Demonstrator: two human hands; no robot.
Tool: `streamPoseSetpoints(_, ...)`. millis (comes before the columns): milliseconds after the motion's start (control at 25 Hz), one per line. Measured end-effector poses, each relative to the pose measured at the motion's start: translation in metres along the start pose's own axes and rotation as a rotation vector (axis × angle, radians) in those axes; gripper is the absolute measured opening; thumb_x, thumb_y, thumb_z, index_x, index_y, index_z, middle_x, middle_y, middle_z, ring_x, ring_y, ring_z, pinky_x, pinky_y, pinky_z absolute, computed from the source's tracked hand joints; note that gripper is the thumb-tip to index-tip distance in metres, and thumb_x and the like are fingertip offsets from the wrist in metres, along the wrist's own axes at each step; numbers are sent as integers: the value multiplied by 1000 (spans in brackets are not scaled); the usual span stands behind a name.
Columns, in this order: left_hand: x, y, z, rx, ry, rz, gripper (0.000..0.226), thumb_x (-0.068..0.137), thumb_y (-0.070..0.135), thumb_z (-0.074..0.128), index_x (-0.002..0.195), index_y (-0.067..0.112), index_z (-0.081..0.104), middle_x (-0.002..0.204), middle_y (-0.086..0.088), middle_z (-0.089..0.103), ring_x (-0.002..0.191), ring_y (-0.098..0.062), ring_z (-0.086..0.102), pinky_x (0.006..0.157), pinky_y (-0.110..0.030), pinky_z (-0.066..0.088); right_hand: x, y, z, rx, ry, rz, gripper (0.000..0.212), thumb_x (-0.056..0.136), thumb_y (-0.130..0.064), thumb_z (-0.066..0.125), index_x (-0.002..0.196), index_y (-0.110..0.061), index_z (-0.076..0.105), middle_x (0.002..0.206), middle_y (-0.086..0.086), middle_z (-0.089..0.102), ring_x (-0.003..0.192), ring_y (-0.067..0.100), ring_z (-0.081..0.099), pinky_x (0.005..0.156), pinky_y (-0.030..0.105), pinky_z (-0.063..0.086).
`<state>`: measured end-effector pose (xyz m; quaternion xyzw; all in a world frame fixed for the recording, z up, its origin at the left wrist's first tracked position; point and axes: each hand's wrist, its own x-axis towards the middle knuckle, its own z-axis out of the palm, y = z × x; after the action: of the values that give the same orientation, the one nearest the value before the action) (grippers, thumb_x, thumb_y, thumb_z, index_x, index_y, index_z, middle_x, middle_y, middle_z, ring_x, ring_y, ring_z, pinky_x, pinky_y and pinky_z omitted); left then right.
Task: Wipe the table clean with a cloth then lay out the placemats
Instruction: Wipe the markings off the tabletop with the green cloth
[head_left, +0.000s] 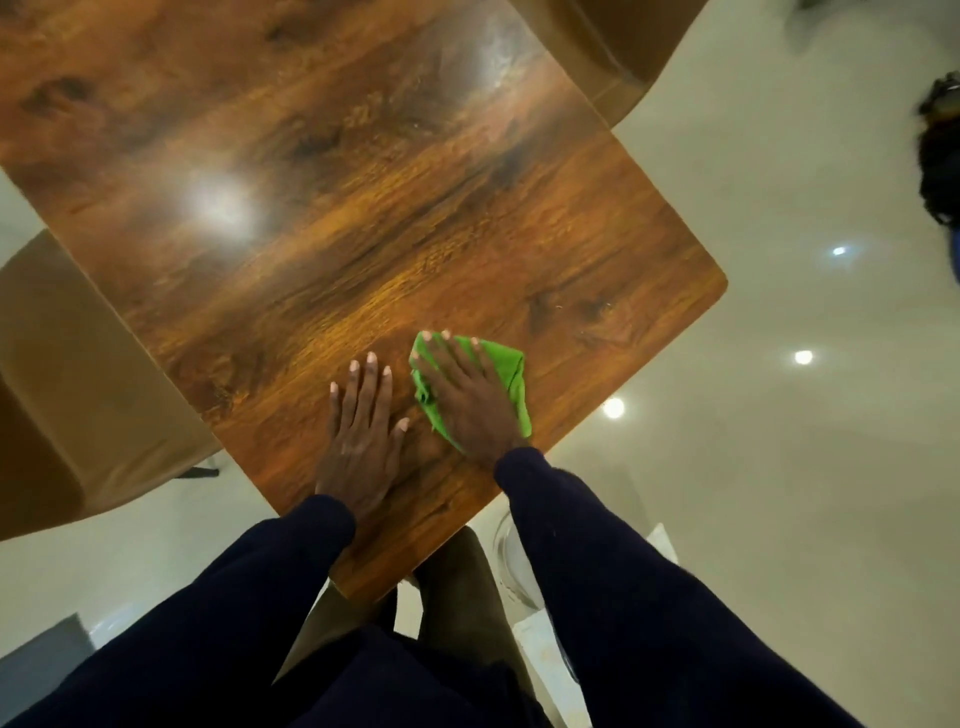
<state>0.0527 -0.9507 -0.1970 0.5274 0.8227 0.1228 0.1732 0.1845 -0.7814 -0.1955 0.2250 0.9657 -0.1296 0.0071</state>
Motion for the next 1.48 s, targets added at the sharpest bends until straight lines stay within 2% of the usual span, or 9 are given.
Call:
streamPoseSetpoints(80,11,8,5,12,-9,49,67,113,39,29,169,8,9,179,-12,-3,165,-29,-5,132,-59,3,-42,19,-2,8,-42,-67,61,108,-38,41,165,-21,29,175,9,20,163,30,14,132,53,10)
streamPoseSetpoints(200,30,28,12,16,-20,74,68,113,41,27,169,7,11,179,-13,1,165,-31,-1,132,-58,3,-75,70,-22,45,-14,142,57,115,-46,22,163,-19,36,173,8,27,161,30,21,128,61,20)
streamPoseSetpoints(440,66,73,18,80,27,25,68,113,39,34,169,5,15,178,-16,4,165,-34,1,132,-60,6,6,172,-58,-4,58,456,64,111,-42,6,165,-21,33,175,7,20,163,29,14,130,60,11)
streamPoseSetpoints(560,82,92,23,84,43,-61,70,112,40,36,169,5,14,178,-15,2,165,-33,-2,133,-58,1,51,167,-54,-39,55,370,58,111,-36,17,165,-20,32,175,9,19,163,32,14,130,59,9)
streamPoseSetpoints(800,112,141,25,33,63,-150,67,113,39,32,169,7,12,178,-14,-3,165,-32,-5,132,-60,2,-16,176,-46,13,-87,-208,62,107,-41,37,166,-21,30,175,8,20,163,30,14,131,56,8)
streamPoseSetpoints(960,136,159,29,18,79,-115,68,113,39,32,169,7,11,178,-13,-2,165,-33,-4,131,-63,6,-41,252,-64,11,-40,64,56,112,-40,34,165,-21,34,175,7,20,163,29,14,126,63,20)
streamPoseSetpoints(1160,156,157,39,51,126,-136,68,114,38,34,169,4,13,178,-17,3,165,-36,-1,131,-62,5,51,278,-84,-51,41,291,56,110,-27,25,165,-23,31,176,7,18,163,30,14,131,58,11)
streamPoseSetpoints(1320,136,124,38,67,188,-272,72,111,43,36,168,5,14,177,-21,6,164,-40,1,132,-55,-6,119,240,-77,-34,63,223,56,110,-25,27,165,-23,31,176,8,18,163,31,14,130,58,11)
streamPoseSetpoints(1480,97,100,30,50,216,-463,77,109,46,36,169,5,8,177,-22,-1,164,-39,-4,132,-56,-5,141,156,-61,30,11,-47,58,107,-26,33,165,-22,32,176,8,17,163,32,13,129,60,11)
